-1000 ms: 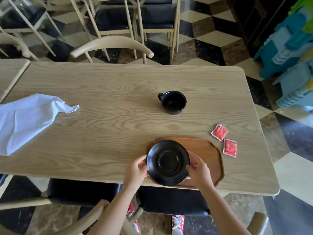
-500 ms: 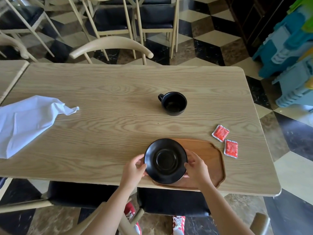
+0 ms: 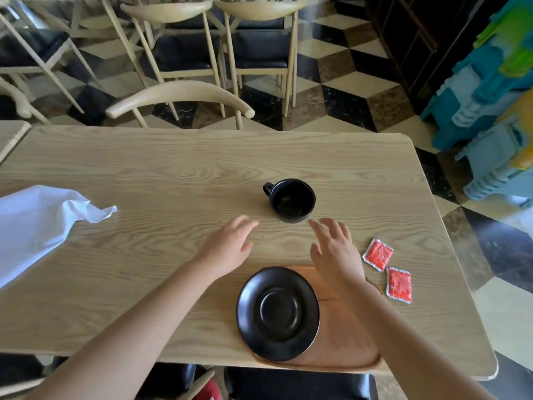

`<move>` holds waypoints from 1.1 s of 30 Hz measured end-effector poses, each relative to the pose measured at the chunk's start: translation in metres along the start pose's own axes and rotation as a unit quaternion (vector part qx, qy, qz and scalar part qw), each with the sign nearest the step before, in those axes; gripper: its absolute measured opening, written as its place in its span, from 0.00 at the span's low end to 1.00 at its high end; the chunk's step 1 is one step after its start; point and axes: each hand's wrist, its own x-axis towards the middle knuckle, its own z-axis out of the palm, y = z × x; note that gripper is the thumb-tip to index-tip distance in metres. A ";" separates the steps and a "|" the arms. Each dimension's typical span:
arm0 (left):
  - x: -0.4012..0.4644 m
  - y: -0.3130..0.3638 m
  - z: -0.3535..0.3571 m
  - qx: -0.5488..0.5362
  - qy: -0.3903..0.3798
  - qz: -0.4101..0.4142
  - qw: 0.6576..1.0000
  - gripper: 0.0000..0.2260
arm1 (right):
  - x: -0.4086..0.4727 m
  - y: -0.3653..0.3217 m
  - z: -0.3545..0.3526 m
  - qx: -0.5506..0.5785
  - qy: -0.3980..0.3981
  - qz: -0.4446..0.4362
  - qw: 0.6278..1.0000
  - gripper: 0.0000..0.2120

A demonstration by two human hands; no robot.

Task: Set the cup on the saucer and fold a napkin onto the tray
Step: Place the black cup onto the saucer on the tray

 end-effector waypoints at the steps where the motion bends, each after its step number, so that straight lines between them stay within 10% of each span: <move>1: 0.016 0.004 0.001 0.023 -0.007 0.018 1.000 0.22 | 0.013 -0.002 0.000 -0.035 -0.013 -0.032 0.999 0.26; 7: 0.074 0.008 0.035 0.054 -0.052 0.058 0.996 0.26 | 0.050 0.007 0.016 -0.137 0.000 -0.124 0.983 0.22; 12: 0.081 0.007 0.052 0.059 0.033 0.102 0.992 0.12 | 0.053 0.017 0.015 -0.132 0.145 -0.233 0.953 0.13; 19: 0.021 0.011 0.060 0.002 0.123 0.164 0.979 0.10 | 0.029 0.030 0.015 -0.059 0.146 -0.342 0.926 0.10; 25: 0.021 -0.007 0.051 -0.241 0.164 -0.073 0.954 0.29 | 0.023 0.032 0.022 0.186 0.059 -0.025 0.980 0.22; 29: 0.034 0.002 0.050 -0.498 0.013 -0.213 0.840 0.23 | 0.035 0.018 0.024 0.369 -0.094 0.169 0.909 0.25; 33: 0.038 0.006 0.046 -0.541 0.017 -0.222 0.811 0.13 | 0.037 0.006 0.032 0.447 -0.110 0.227 0.858 0.21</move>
